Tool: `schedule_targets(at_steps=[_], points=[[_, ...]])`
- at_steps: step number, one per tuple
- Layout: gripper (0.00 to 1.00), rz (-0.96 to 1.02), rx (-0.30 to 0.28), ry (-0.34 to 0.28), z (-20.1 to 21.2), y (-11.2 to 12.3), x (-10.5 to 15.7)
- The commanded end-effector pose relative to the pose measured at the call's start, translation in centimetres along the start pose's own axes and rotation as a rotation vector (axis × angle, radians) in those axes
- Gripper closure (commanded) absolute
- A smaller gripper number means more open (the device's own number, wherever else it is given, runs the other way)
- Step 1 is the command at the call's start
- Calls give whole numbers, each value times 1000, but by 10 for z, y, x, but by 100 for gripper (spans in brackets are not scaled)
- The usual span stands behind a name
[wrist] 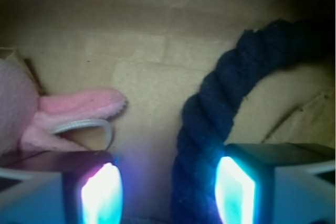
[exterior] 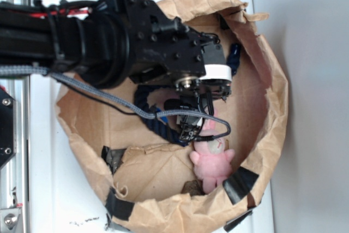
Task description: Grab the blue rope.
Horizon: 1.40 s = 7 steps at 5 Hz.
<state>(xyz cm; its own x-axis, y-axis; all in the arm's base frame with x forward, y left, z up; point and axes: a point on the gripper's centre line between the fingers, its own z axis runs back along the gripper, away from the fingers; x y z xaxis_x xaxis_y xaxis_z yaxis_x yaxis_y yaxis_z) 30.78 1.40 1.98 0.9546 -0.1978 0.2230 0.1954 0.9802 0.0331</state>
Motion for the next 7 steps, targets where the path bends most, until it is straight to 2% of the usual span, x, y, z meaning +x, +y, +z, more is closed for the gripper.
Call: schedule_targets(at_steps=[1,3,5,7], points=[[100,-20,19,-16,-2,-3,5],[100,44,34,-53,34,7,16],[100,68,-49,-122,89,9,18],[100,62,-64,-142,98,11,19]])
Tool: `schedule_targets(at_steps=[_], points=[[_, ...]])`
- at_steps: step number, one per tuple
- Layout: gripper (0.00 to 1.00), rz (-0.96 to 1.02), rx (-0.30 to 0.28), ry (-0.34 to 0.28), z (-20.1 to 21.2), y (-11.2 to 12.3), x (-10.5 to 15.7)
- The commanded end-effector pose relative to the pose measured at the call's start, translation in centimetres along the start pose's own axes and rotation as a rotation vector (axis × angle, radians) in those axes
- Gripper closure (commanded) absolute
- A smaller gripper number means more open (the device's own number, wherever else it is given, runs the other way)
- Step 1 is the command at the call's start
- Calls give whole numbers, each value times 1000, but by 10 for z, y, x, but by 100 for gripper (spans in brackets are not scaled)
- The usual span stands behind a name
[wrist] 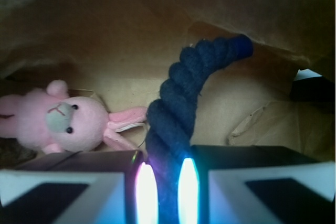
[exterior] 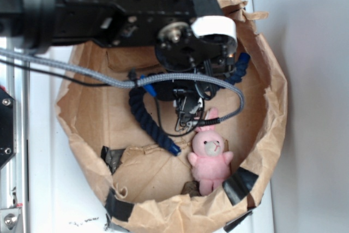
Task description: Grab the blue rope.
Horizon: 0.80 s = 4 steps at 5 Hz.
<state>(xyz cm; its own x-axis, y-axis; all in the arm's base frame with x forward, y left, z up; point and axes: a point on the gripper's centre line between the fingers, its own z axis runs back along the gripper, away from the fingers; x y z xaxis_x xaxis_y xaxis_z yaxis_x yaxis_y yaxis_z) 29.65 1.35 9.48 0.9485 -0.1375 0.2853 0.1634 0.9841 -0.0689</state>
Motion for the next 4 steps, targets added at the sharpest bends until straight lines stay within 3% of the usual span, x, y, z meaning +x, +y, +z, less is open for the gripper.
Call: schedule_targets(at_steps=[1,2,3,4], points=[[100,42,57,-42,36,8,13],[100,32,117,-10,48,1,11],[100,-59,160,-31,48,-4,8],[100,-110,269,-25,43,-8,11]])
